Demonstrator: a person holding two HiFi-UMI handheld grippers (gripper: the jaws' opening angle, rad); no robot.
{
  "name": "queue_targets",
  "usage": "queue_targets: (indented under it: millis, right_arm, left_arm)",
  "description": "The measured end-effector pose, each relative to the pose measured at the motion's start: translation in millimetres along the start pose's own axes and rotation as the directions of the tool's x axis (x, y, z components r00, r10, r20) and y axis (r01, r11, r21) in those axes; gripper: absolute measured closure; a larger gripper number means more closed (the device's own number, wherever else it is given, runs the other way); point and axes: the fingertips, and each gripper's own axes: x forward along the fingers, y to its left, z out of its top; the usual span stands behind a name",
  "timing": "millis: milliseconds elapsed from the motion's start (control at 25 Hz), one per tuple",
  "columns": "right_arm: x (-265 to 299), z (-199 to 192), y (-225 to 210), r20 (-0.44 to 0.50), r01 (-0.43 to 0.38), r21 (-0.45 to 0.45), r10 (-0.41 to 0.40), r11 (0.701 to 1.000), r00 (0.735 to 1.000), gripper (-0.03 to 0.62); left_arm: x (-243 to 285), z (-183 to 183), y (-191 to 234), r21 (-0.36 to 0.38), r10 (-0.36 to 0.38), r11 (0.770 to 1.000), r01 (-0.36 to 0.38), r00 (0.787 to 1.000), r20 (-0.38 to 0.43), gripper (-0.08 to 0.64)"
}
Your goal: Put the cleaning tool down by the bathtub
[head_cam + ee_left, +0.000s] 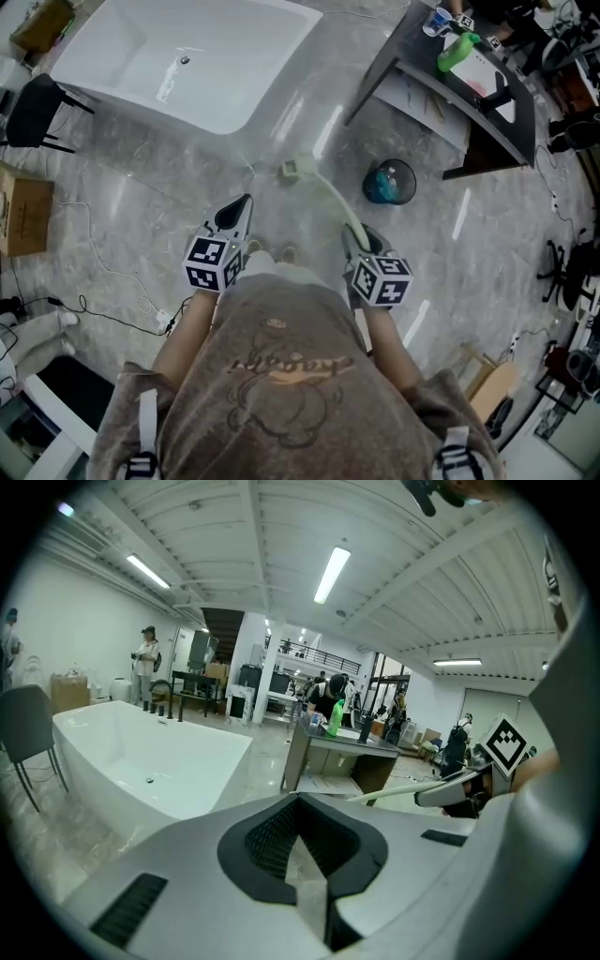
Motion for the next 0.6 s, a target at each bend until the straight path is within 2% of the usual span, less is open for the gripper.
queue_targets:
  millis: [240, 600]
  right_arm:
    - [21, 18, -1, 0.001, 0.002, 0.006, -0.002, 1.000, 1.000, 0.483]
    - [58, 39, -1, 0.015, 0.025, 0.039, -0.026, 0.999, 1.000, 0.483]
  left_arm:
    - [20, 9, 12, 0.001, -0.005, 1.000, 0.005, 1.000, -0.006, 0.555]
    - [57, 29, 37, 0.013, -0.050, 0.999, 0.050, 0.999, 0.002, 0.554]
